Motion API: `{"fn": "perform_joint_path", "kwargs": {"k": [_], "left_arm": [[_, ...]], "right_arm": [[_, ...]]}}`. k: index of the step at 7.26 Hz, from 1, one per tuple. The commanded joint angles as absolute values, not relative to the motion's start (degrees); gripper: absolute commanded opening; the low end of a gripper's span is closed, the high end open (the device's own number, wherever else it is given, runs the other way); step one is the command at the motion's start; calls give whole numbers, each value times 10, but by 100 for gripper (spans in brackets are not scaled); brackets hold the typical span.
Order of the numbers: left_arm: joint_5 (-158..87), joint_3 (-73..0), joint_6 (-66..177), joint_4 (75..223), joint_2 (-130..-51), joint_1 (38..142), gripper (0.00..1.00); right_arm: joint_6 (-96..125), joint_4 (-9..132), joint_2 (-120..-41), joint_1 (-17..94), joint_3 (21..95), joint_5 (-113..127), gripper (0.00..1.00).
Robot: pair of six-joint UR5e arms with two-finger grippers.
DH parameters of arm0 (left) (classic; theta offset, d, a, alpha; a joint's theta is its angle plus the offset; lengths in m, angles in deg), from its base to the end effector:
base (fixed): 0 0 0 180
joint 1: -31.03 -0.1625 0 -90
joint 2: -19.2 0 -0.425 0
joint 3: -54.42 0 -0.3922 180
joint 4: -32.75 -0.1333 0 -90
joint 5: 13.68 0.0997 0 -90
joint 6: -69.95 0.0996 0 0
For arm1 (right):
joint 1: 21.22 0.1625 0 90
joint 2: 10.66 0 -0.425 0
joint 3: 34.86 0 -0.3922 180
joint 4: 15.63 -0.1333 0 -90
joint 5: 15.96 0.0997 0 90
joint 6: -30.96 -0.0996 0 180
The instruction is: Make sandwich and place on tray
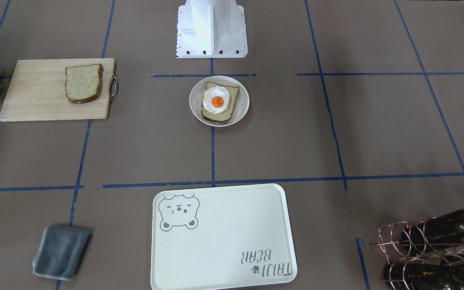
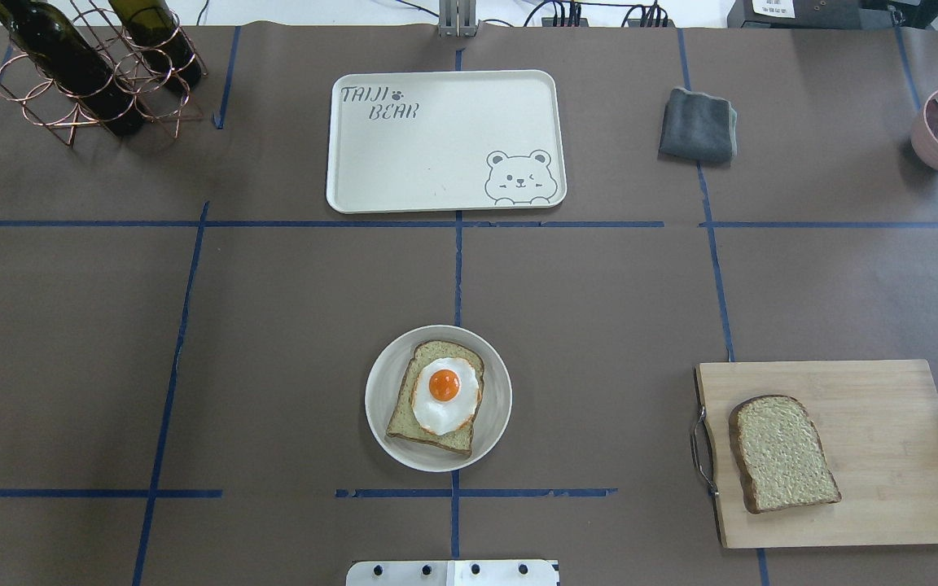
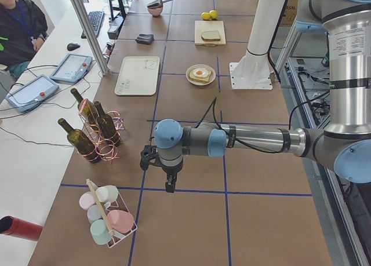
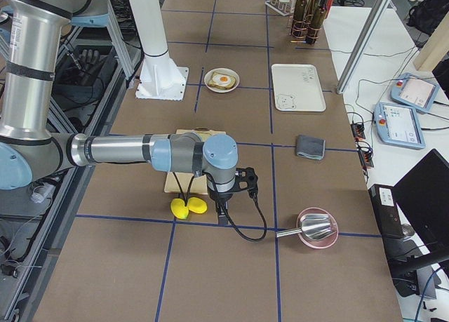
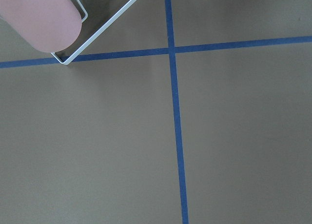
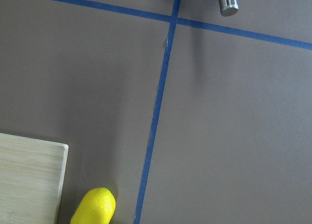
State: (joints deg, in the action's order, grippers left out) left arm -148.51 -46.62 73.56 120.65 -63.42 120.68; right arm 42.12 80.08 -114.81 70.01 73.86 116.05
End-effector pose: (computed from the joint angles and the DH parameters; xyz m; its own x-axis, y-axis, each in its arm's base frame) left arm -0.0604 -0.4388 0.6268 0.7073 0.0864 -0.7016 -0.0507 0.9961 0.0715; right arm 0.0749 -0.3837 0.6193 0.7327 -0.1648 0.6603 0.1227 0.9863 0.1100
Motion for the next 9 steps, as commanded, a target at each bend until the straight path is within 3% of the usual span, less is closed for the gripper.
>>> {"fn": "perform_joint_path", "kwargs": {"k": [1, 9], "left_arm": [[-1485, -470, 736, 1206, -637, 1202, 100], [-1489, -489, 735, 1204, -632, 1202, 100]], "right_arm": [[421, 801, -1148, 700, 738, 1161, 100], [419, 755, -1123, 683, 734, 1219, 100]]}}
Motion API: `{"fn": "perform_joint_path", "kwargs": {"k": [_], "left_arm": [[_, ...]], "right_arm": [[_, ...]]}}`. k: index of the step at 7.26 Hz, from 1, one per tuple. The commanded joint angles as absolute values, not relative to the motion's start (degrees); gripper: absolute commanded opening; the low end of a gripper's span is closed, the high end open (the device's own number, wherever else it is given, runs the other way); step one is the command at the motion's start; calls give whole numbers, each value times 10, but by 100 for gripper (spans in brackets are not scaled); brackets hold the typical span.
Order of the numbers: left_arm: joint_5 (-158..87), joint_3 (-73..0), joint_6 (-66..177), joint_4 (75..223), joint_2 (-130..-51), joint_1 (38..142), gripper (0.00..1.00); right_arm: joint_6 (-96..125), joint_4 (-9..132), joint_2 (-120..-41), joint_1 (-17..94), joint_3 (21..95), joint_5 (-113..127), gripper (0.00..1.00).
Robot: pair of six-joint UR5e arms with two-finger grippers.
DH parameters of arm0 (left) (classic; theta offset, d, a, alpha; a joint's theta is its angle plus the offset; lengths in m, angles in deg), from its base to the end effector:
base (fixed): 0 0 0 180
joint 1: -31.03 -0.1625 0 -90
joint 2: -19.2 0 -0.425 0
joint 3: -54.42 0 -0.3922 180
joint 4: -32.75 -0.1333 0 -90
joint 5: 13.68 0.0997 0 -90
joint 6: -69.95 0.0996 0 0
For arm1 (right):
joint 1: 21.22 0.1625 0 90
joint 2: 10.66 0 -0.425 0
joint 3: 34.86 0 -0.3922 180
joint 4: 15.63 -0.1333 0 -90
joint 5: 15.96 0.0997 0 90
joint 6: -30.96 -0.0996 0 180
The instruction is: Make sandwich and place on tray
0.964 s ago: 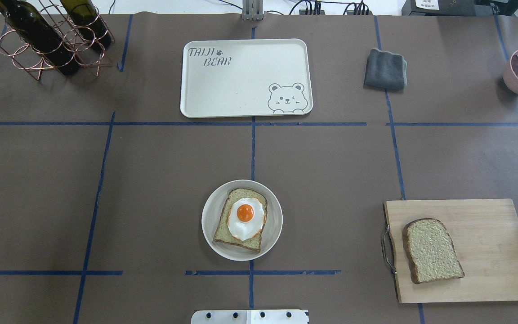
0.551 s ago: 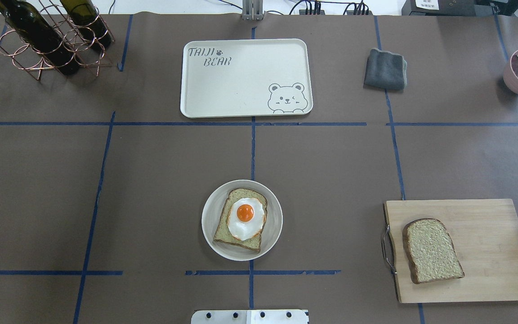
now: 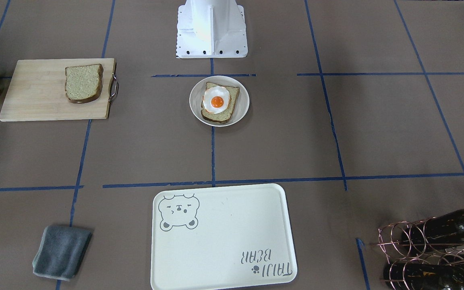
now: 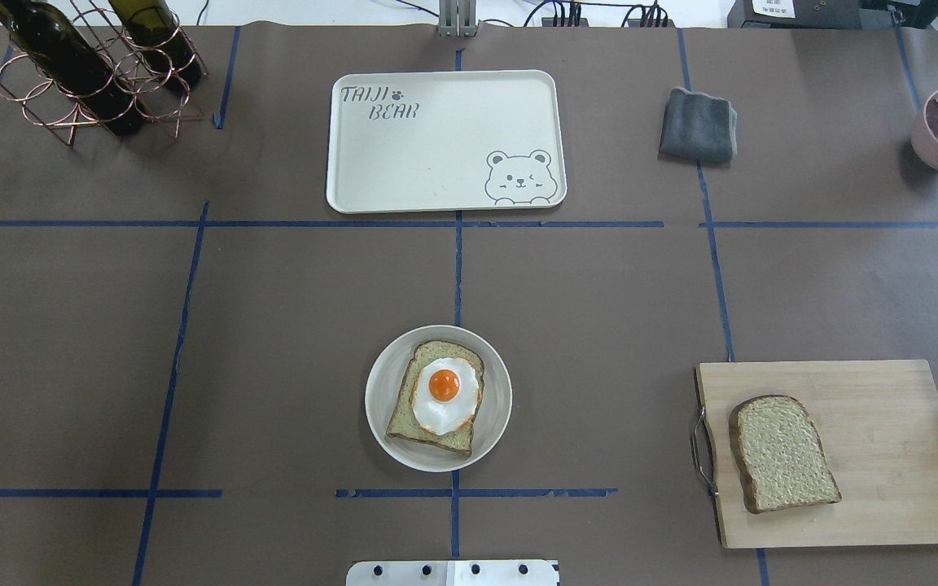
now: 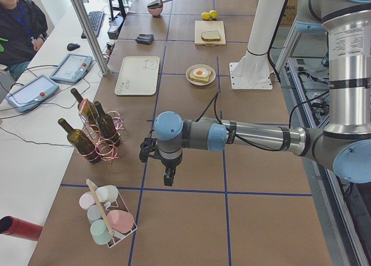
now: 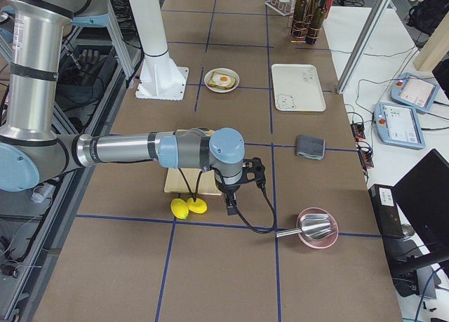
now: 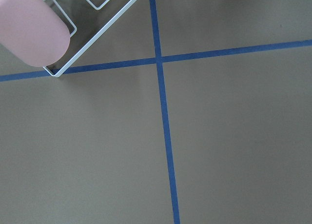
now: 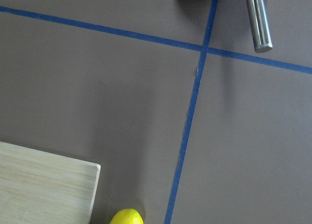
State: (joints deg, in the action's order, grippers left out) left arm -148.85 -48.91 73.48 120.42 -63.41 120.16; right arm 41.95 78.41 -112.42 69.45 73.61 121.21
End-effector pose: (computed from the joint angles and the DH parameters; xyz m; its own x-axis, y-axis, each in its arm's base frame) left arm -0.0560 -0.4403 0.6072 0.7020 0.1167 -0.7026 -0.0585 0.9926 0.1064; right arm 0.0650 -0.4049 0.5957 0.6699 -0.2161 0.7103 0.1182 0.9755 0.1854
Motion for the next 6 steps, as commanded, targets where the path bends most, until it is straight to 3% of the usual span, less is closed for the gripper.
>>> {"fn": "perform_joint_path", "kwargs": {"k": [1, 6], "left_arm": [[-1488, -489, 735, 1204, -629, 1203, 100], [-1489, -490, 736, 1205, -630, 1203, 100]], "right_arm": [[374, 719, -1124, 671, 734, 1252, 100], [60, 440, -1146, 477, 744, 1241, 100]]}}
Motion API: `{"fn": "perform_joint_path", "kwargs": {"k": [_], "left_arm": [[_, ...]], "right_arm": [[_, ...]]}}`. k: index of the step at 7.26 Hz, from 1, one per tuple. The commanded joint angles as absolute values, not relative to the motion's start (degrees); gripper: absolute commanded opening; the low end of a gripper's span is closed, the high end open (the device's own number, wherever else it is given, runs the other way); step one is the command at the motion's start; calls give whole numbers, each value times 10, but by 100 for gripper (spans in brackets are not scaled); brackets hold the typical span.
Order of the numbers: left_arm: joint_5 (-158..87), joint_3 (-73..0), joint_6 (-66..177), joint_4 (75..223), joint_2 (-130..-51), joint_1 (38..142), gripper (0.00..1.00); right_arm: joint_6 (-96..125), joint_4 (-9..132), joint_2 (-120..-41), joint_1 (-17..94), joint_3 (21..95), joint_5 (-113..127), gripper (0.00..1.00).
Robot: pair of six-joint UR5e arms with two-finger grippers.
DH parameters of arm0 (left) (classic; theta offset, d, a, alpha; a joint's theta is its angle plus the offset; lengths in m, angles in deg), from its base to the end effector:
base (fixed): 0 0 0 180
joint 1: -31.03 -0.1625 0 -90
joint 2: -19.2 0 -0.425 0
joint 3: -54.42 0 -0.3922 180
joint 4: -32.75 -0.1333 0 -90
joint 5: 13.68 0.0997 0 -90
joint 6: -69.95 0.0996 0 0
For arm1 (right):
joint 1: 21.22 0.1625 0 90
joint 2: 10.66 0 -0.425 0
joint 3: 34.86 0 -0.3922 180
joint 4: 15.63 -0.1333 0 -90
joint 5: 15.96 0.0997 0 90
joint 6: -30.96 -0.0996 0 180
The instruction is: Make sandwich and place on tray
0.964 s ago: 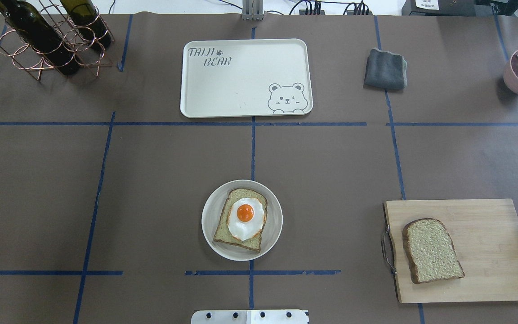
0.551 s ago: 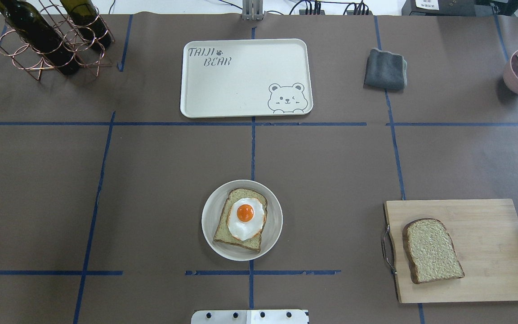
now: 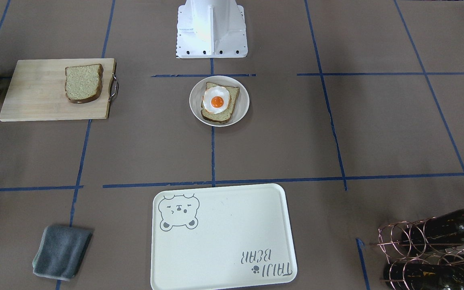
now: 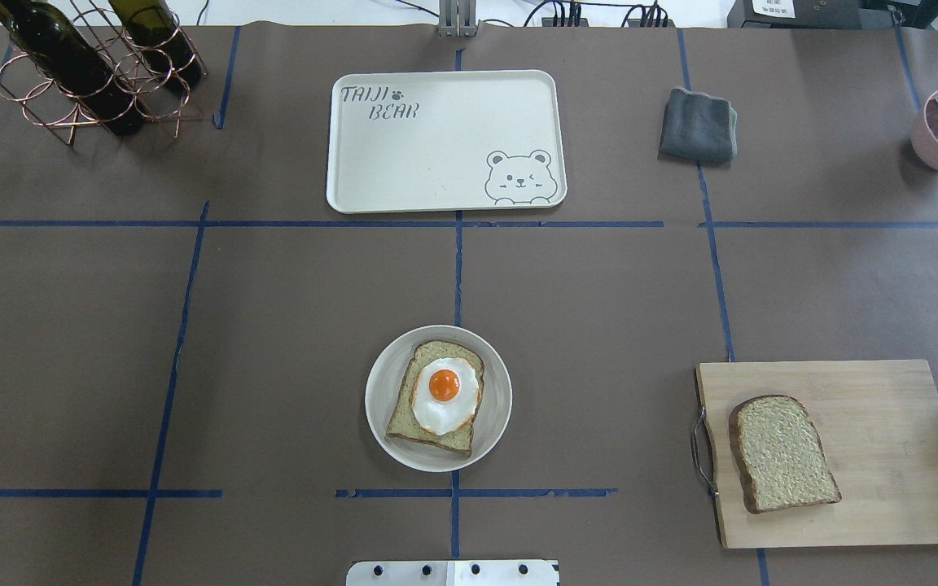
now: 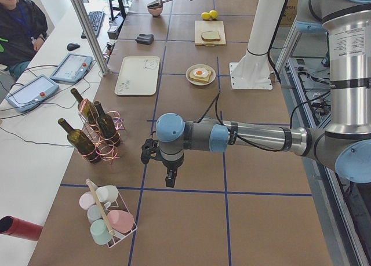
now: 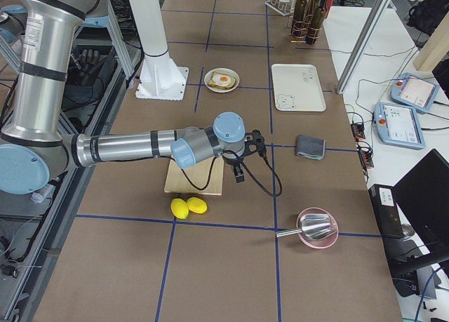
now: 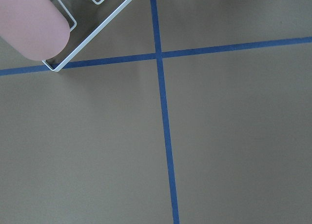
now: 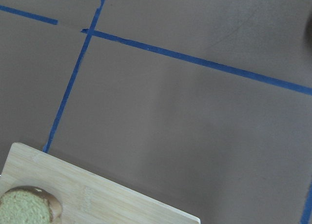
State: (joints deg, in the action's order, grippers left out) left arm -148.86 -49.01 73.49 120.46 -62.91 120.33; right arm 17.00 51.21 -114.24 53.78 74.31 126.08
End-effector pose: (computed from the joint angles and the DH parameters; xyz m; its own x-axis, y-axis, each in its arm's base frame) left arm -0.0573 -0.4363 0.6101 0.7022 0.1104 -0.7033 -0.0557 0.9934 0.1003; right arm -0.0525 -0.4077 0.5432 0.5361 -0.3057 0.7869 0.1006 0.9486 0.3000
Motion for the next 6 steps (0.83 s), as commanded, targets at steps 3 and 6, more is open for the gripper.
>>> {"fn": "perform_joint_path", "kwargs": {"k": [3, 6], "left_arm": [[-1489, -490, 735, 1205, -630, 1202, 100], [-1489, -490, 735, 1206, -630, 1202, 100]], "right_arm": [[-193, 249, -1172, 295, 747, 1114, 100], [-269, 214, -1232, 159, 790, 1004, 98]]}}
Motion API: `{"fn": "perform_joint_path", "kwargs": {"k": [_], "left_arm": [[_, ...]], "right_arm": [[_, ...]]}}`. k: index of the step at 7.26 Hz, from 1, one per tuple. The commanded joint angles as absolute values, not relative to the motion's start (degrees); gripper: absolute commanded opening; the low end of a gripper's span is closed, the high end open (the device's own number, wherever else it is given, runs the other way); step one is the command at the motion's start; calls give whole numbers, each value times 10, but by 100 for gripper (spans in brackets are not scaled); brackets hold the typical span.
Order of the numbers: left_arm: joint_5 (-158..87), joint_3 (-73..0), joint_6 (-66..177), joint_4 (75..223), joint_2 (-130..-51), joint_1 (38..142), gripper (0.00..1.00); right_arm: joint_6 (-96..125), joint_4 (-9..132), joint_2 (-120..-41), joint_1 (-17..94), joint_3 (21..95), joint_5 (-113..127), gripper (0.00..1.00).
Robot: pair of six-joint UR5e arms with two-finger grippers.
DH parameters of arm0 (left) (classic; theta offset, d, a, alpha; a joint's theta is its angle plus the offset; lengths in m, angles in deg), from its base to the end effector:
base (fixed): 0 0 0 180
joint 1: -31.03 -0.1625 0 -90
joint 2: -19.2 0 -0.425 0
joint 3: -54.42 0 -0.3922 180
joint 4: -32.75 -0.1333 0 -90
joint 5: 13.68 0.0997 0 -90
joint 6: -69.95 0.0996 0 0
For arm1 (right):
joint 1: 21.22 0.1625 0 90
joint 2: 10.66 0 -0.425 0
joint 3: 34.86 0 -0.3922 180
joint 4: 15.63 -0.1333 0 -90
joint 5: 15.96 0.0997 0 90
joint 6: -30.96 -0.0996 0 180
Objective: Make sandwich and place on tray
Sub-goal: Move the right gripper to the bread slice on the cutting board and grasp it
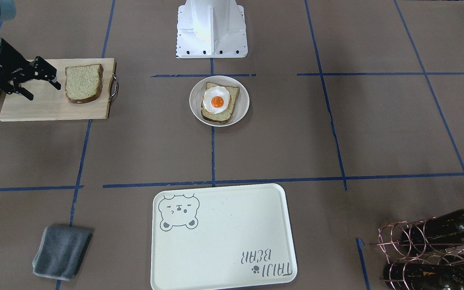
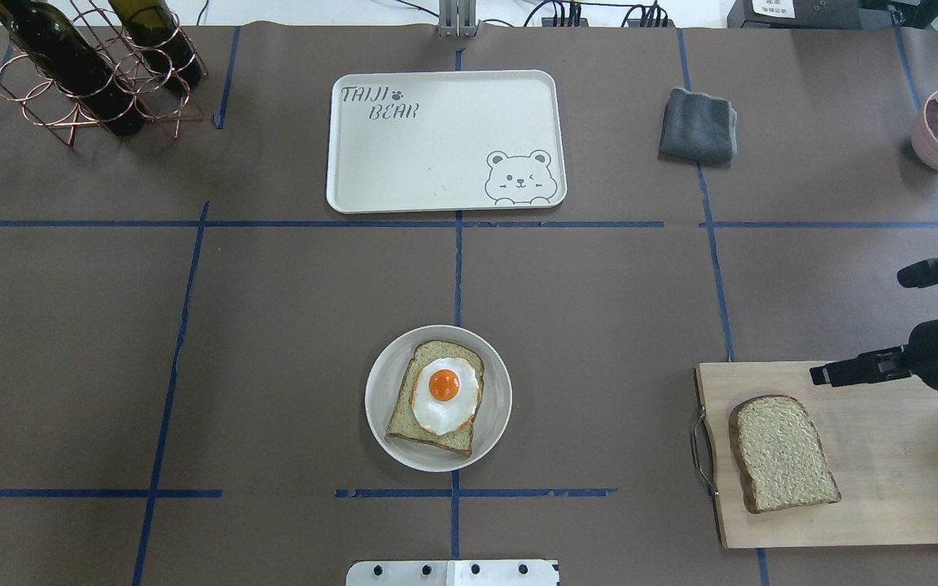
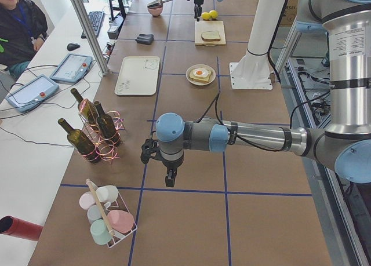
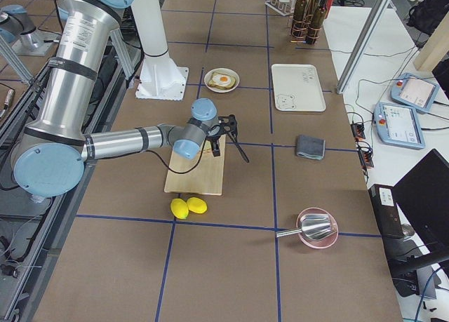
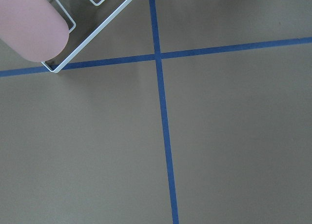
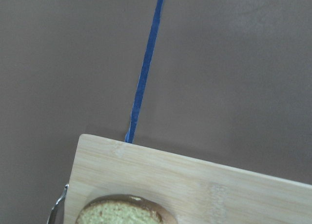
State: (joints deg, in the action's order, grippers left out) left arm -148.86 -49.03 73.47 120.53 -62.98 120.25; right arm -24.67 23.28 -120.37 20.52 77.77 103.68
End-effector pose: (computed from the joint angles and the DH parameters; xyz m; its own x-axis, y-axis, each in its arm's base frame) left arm -0.0567 -0.4370 0.6092 0.7021 0.1130 -0.7031 -0.0568 0.9931 0.1028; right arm -0.2253 -0.3137 0.5128 0.5200 -0.1936 0.8319 0.0164 0.9761 0.2169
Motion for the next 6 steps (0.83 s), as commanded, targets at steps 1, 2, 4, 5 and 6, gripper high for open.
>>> {"fn": "perform_joint_path", "kwargs": {"k": [1, 2, 4, 5, 6], "left_arm": [[-1489, -490, 735, 1206, -631, 1202, 100], [-1489, -490, 735, 1206, -632, 1202, 100], [-1489, -490, 735, 1206, -632, 1202, 100], [-1489, -490, 735, 1206, -632, 1202, 100], [-1489, -490, 735, 1206, -632, 1202, 100]], "right_arm": [[-308, 193, -1242, 111, 789, 953, 95], [-340, 188, -1244, 57, 788, 890, 91], [-343, 184, -1247, 40, 784, 878, 71], [-343, 184, -1247, 40, 780, 878, 70], [-343, 183, -1252, 40, 779, 879, 68]]}}
